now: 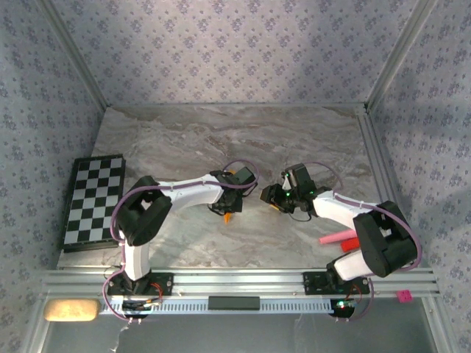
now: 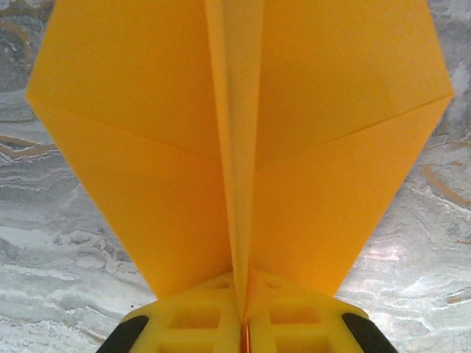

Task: Fold a paper plane with a square sheet of paper (pick it up from the middle)
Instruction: Move a paper plane to the center of the table.

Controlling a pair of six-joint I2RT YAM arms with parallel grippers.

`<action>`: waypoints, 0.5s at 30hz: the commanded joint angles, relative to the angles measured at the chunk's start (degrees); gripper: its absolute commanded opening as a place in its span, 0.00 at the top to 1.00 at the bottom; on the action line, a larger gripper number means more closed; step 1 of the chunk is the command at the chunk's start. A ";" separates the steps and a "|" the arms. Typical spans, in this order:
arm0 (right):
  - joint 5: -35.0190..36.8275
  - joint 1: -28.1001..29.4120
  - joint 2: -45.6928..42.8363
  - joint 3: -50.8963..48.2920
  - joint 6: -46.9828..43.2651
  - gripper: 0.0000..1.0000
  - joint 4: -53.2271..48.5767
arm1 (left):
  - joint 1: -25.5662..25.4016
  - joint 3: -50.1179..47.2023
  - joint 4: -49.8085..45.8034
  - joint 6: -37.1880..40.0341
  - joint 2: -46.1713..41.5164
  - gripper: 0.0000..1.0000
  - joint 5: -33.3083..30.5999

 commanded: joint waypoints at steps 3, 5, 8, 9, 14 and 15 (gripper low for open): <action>0.46 -0.34 -0.30 -0.57 -0.46 0.53 -0.97 | 0.41 0.59 -1.57 -0.84 1.00 0.88 0.97; 0.46 -0.32 -0.26 -0.49 -0.47 0.53 -0.91 | 0.41 0.50 -1.54 -0.85 1.11 0.88 1.07; 0.46 -0.25 -0.28 -0.56 -0.46 0.53 -0.99 | 0.40 0.33 -0.03 -0.85 1.31 0.88 1.14; 0.42 -0.28 -0.31 -0.52 -0.54 0.53 -1.09 | 0.38 0.17 0.24 -0.92 1.26 0.88 1.13; 0.46 -0.30 -0.30 -0.51 -0.46 0.52 -1.06 | 0.41 -0.03 0.49 -0.94 1.63 0.87 1.17; 0.44 -0.28 -0.28 -0.42 -0.53 0.53 -1.09 | 0.41 -0.03 0.55 -1.00 1.79 0.87 1.23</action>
